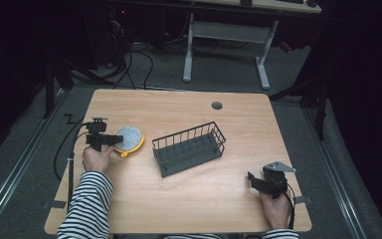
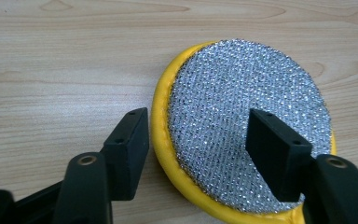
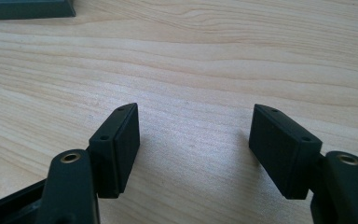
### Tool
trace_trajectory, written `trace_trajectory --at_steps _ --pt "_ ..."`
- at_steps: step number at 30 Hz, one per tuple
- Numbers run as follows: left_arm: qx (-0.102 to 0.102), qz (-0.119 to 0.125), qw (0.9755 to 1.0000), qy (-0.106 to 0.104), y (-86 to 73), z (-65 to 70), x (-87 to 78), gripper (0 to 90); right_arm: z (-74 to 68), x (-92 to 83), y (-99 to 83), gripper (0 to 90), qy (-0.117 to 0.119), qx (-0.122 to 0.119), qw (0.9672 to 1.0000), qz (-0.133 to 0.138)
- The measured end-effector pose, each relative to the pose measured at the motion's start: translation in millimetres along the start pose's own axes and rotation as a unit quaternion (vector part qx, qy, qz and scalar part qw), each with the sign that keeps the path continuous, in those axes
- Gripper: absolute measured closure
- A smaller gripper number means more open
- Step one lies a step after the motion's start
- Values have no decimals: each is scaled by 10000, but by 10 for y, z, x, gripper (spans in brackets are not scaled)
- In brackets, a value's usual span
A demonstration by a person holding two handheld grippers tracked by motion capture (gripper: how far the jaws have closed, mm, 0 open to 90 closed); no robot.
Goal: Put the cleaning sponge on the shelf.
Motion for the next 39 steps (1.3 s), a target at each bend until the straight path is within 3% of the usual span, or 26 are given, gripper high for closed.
trace_trajectory --at_steps 8,16,24,30,39 --pt "-297 -222 9991 -216 -42 -58 71 450 -1 0 0 336 -1 1 10000 0" --pt "-435 -325 9979 -356 -60 -57 99 539 -1 -1 -1 336 -1 -4 10000 -1" --pt "-370 -329 9982 -337 -61 -37 96 632 -1 0 -1 336 -3 0 10000 0" --pt "-252 -251 9988 -347 -48 1 87 756 0 -1 -1 336 0 -3 10000 -1" --pt "-188 -175 9988 -410 -32 36 61 801 0 0 -1 336 -2 -4 10000 -1"
Point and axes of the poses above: each handheld gripper's, and its own axes: x roughly forward along the jaws, y roughly out of its top, z roughly to its right, the point moved 7 cm from there along x, roughly forward along the jaws, and after that the axes turned 7 degrees about z, right-handed, at the moved point
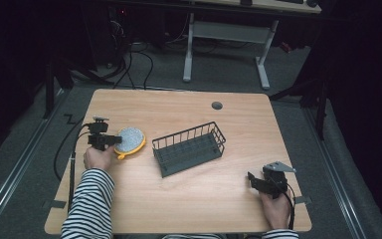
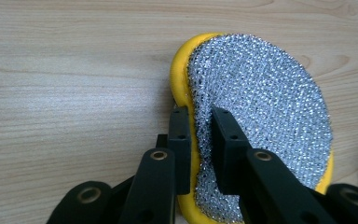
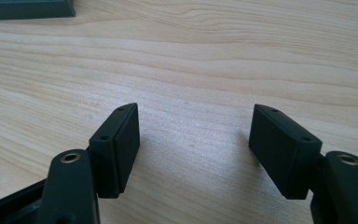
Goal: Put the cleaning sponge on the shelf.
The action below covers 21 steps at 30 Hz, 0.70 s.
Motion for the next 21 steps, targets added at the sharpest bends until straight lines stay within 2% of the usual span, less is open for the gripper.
trace_trajectory --at_steps 6,12,15,20,21 --pt "86 129 9998 -94 30 34 -72 809 0 0 0 336 -1 0 10000 0" --pt "140 295 9992 -210 84 91 -223 810 0 0 0 336 -2 4 10000 1" --pt "327 291 9989 -140 117 110 -308 810 0 -1 -1 334 0 -6 10000 -3" --pt "504 443 9975 -231 229 218 -463 810 -3 -2 -1 333 6 5 10000 -10" --pt "616 460 9968 -214 255 249 -511 810 -2 -1 -1 333 9 -3 10000 -8"
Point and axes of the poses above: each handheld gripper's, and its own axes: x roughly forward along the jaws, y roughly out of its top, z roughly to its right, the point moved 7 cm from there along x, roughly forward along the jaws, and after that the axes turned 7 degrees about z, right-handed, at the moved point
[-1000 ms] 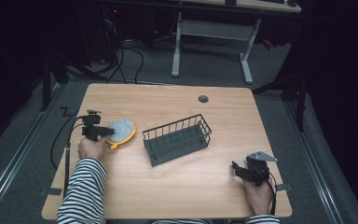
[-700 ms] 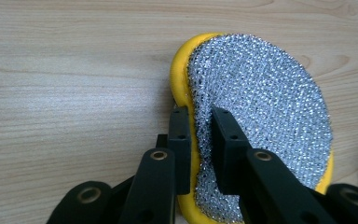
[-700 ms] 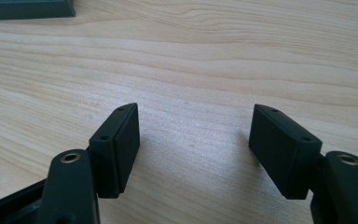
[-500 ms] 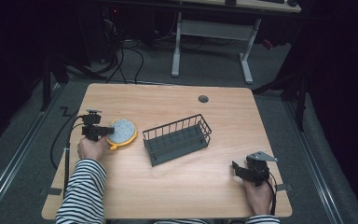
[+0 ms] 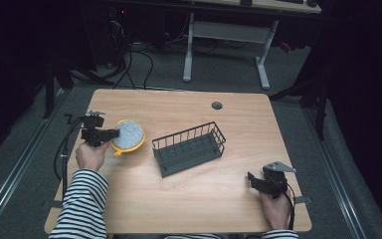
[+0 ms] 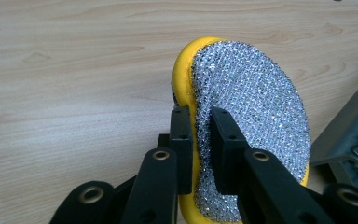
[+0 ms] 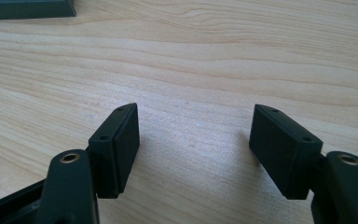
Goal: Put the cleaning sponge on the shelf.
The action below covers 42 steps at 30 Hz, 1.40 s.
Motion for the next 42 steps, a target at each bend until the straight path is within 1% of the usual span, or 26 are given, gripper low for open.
trace_trajectory --at_steps 1,3,4,5,6,7,8,9,11,13,17,18,19,20,21,28,33,34,35,36,38,41,42 --pt "0 0 10000 0 0 0 0 810 0 0 0 333 0 0 10000 0" --pt "49 85 9999 -56 51 35 -64 810 0 0 0 332 -6 4 10000 3" --pt "33 180 9997 -134 91 65 -114 809 0 0 0 331 -5 3 10000 1" --pt "33 180 9997 -134 91 65 -114 810 0 0 0 331 -5 3 10000 1" --pt "7 212 9996 -179 109 76 -142 810 0 1 1 331 -5 6 10000 3" --pt "65 217 9996 -160 126 85 -167 810 -1 0 0 330 -4 8 10000 -2" --pt "131 253 9994 -184 166 116 -219 809 0 0 0 330 -2 0 10000 0" --pt "131 253 9994 -184 166 116 -219 809 0 0 0 330 -2 0 10000 0" --pt "203 295 9991 -227 213 158 -268 809 0 0 0 330 -1 -1 10000 0" --pt "232 334 9987 -311 259 212 -311 809 0 0 0 330 0 -6 10000 -2" --pt "350 393 9979 -372 347 337 -388 809 0 1 0 329 2 -6 10000 0" --pt "423 404 9974 -418 396 396 -423 809 0 0 0 328 4 -7 10000 -1" --pt "423 404 9974 -418 396 396 -423 809 0 0 0 328 4 -7 10000 -1" --pt "458 426 9969 -471 446 452 -451 809 0 0 0 328 4 -6 10000 -1" --pt "458 426 9969 -471 446 452 -451 809 0 0 0 328 4 -6 10000 -1" --pt "661 512 9942 -679 591 709 -530 808 -1 1 0 327 4 -3 10000 -1" --pt "837 505 9917 -835 674 939 -522 808 -1 1 0 326 6 -4 10000 -1" --pt "940 484 9905 -884 696 1038 -498 807 -1 1 0 327 6 -4 10000 -1" --pt "940 484 9905 -884 696 1038 -498 807 -1 1 0 327 6 -4 10000 -1" --pt "977 475 9898 -923 704 1087 -483 808 -1 1 0 326 6 -1 10000 -2" --pt "1078 468 9887 -929 718 1174 -446 807 -1 1 0 327 6 -2 10000 -1" --pt "1138 424 9874 -1019 720 1296 -374 807 -2 0 0 326 5 7 10000 -4" --pt "1187 380 9867 -1042 714 1345 -333 807 -2 1 0 326 8 -2 10000 -2"
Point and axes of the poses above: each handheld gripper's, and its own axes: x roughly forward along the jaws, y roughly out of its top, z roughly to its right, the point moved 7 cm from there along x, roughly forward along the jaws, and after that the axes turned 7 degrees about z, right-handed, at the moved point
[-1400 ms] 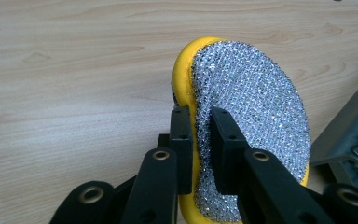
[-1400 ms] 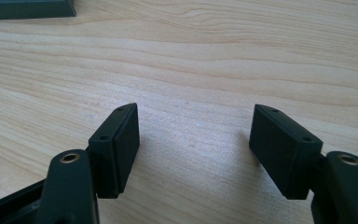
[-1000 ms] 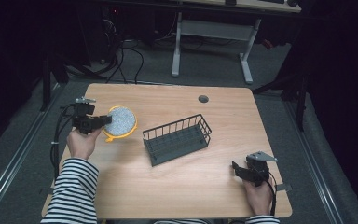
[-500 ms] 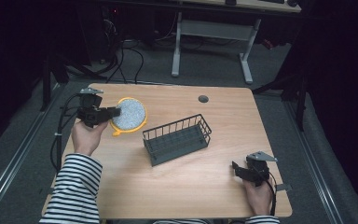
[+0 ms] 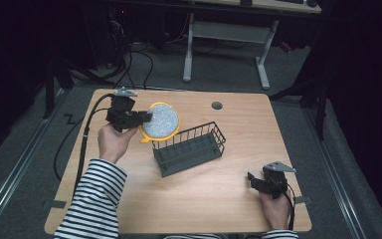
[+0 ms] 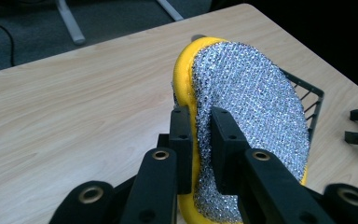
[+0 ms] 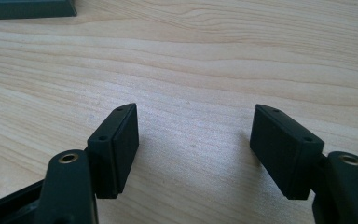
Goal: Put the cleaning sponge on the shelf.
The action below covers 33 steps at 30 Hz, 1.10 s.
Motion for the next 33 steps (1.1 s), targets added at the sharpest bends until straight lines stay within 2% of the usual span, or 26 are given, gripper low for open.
trace_trajectory --at_steps 2,12,19,23,24,33 --pt "94 -56 9999 -35 -1 89 108 806 0 0 0 326 0 0 10000 1" --pt "348 -183 9992 -64 -57 322 430 801 -2 -1 -1 325 0 12 10000 -4" --pt "412 -316 9986 -80 -127 364 594 799 -1 0 0 324 3 1 10000 -2" --pt "534 -335 9980 -30 -160 396 650 798 -3 0 -1 322 5 8 10000 -5" --pt "617 -357 9975 -16 -177 416 673 797 -4 -1 -1 320 9 10 10000 -8" --pt "701 -406 9967 35 -268 415 721 791 -5 0 -1 318 12 8 10000 -10"
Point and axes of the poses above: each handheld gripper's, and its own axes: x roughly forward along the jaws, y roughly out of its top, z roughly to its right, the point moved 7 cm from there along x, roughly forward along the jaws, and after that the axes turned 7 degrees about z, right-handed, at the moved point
